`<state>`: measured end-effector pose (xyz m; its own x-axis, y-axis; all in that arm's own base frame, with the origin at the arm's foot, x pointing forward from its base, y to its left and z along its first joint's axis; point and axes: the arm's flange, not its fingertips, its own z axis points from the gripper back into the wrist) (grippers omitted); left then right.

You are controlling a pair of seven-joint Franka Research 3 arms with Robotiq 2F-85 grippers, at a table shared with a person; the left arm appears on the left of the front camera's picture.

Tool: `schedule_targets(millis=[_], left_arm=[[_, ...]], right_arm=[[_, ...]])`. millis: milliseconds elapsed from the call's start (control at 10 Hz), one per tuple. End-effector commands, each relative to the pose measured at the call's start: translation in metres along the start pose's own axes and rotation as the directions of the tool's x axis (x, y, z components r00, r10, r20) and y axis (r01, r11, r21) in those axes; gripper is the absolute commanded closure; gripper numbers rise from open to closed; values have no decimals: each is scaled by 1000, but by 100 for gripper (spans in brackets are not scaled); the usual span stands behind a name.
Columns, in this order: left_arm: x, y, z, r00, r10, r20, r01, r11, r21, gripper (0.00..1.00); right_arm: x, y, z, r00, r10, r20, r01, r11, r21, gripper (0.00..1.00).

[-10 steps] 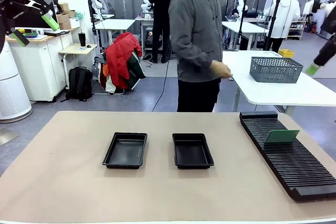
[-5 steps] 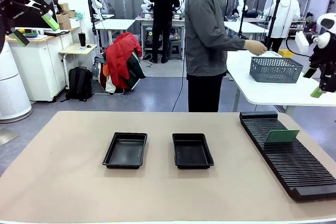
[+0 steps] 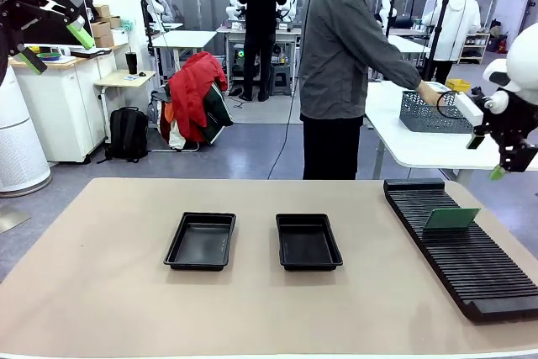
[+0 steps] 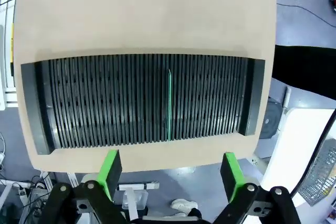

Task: Inspect and transfer BCBs to ESD trays.
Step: Pick up the Blank PCB from the PCB Rack and place it in the left ESD tray.

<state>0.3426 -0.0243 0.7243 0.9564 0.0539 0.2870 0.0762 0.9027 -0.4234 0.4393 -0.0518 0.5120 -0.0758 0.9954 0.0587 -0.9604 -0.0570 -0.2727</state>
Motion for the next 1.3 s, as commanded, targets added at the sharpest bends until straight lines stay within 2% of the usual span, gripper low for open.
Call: schedule_targets(millis=[0, 1200], left_arm=[[0, 0, 0, 1000, -1, -1, 1, 1000, 5, 0], [0, 0, 0, 1000, -1, -1, 1, 1000, 5, 0]], right_arm=[[-8, -3, -19, 1000, 7, 4, -7, 1000, -9, 0], [-19, -13, -124, 999, -36, 15, 34, 996, 83, 0]])
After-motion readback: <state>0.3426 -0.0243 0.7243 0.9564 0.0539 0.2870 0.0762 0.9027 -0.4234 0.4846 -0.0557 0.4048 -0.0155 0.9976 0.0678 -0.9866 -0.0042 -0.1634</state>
